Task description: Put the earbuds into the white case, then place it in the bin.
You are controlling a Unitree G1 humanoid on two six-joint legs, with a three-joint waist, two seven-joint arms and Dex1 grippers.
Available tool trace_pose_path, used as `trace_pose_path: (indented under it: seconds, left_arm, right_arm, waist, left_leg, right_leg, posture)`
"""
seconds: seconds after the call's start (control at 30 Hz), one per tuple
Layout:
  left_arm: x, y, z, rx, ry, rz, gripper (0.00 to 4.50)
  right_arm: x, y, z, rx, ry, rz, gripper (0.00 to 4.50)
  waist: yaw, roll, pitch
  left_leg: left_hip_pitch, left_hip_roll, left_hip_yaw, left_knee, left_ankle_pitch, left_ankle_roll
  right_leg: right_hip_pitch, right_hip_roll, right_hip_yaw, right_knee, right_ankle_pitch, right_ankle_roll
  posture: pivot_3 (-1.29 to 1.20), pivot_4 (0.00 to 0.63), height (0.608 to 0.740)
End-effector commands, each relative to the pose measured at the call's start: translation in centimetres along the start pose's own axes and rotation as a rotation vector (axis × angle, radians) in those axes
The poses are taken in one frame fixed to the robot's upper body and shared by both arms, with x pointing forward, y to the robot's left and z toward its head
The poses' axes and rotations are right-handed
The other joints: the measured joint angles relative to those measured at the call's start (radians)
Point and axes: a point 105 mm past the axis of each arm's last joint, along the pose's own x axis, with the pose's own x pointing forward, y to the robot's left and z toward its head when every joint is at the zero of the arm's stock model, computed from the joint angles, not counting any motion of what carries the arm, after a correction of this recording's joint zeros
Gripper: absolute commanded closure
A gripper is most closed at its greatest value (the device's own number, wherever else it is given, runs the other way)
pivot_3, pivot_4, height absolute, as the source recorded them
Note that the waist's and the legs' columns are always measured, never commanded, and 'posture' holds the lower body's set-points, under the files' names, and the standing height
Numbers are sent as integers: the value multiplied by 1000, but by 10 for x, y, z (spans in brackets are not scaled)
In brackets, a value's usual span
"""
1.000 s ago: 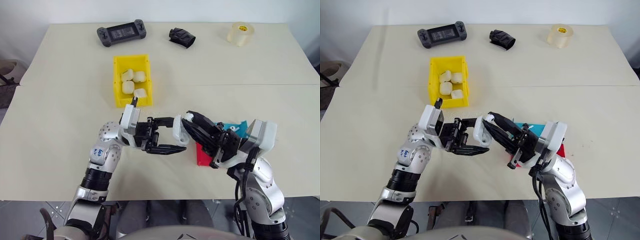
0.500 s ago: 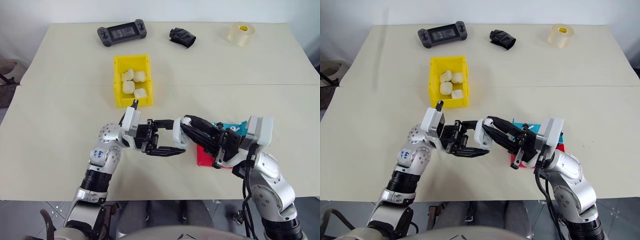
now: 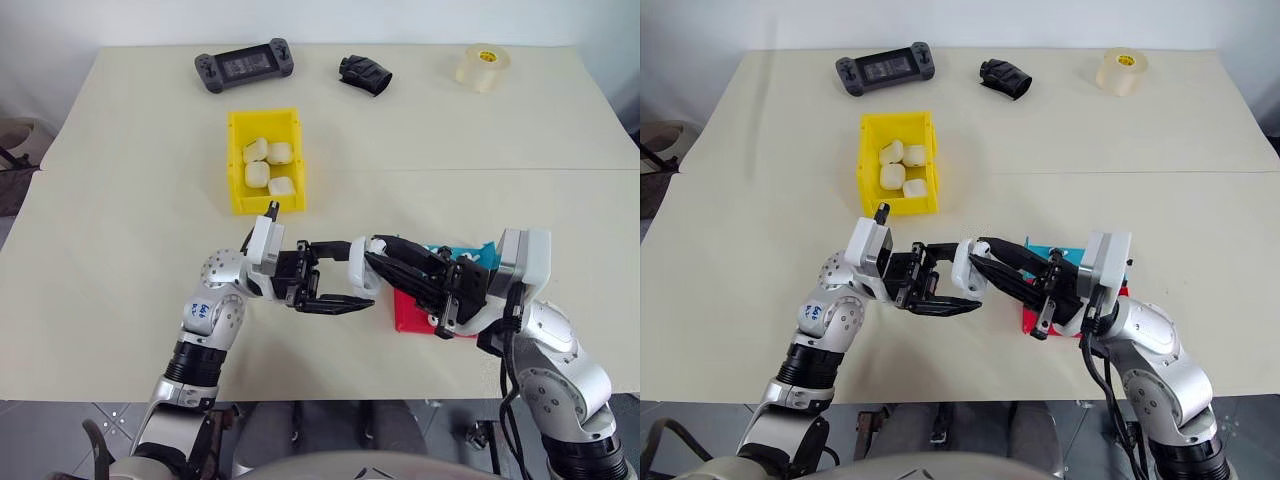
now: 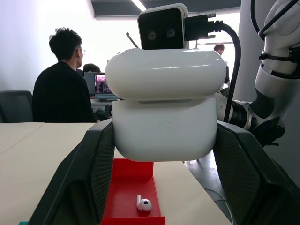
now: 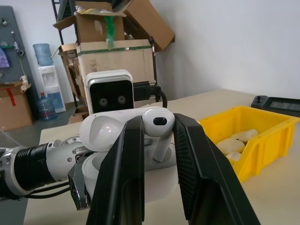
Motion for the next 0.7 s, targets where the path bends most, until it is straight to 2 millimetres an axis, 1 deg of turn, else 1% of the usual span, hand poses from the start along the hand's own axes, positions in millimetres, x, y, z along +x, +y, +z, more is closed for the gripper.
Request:
trace_pose_path:
  seconds: [0.03,0.2,0.37,0.4,0.5,0.57,0.63,0.67,0.7]
  left_arm:
    - [12,2,23,113,-78,-23,1730]
    - [12,1,22,113,-84,-21,1730]
    - [12,0,21,110,-86,-16,1730]
    - [12,0,20,110,-87,-15,1730]
    - [6,0,17,108,-65,6,1730]
    - [0,-1,14,112,-41,17,1730]
    - [-7,-4,10,111,-18,29,1730]
    - [-9,-5,9,110,-11,34,1730]
    - [-10,-5,8,109,-7,37,1730]
  right_arm:
    - [-2,5,-15,74,69,24,3230]
    - [-3,5,-7,74,57,36,1690]
    - [-4,3,-3,66,50,28,24]
    - [-5,2,-2,60,48,23,24]
    - [-27,-4,11,17,70,-43,24]
    - [-51,-7,8,-8,156,-87,24]
    - [-80,-11,8,-27,254,-133,24]
    - [-92,-14,10,-29,281,-162,24]
    - [-98,-16,12,-32,294,-181,24]
  waist:
    - [0,0,0]
    - [0,0,0]
    - [2,0,0]
    - [3,0,0]
    - [4,0,0]
    - [5,0,0]
    - [10,0,0]
    - [9,0,0]
    - [6,0,0]
  left_leg:
    - [0,0,0,0,0,0]
    - [-1,0,0,0,0,0]
    - [-1,0,0,0,0,0]
    - [-2,0,-1,0,0,0]
    - [-6,0,-2,2,0,0]
    - [-7,-1,-4,2,0,0]
    - [-8,-2,-4,2,0,1]
    - [-8,-2,-4,2,0,2]
    - [-8,-3,-4,2,0,2]
  right_leg:
    - [0,0,0,0,0,0]
    - [0,0,0,-1,0,0]
    - [0,0,-1,-1,0,0]
    - [0,0,-1,-2,0,0]
    - [-2,0,-2,-3,0,0]
    - [-2,0,-3,-4,0,0]
    - [-1,-1,-4,-6,1,1]
    - [0,0,-5,-7,1,1]
    - [0,0,-5,-7,1,2]
  posture:
    - [0,150,740]
    - [0,150,740]
    - [0,150,740]
    - [0,150,740]
    - [0,150,740]
    - [0,150,740]
    - [0,150,740]
    - [0,150,740]
    - [0,150,740]
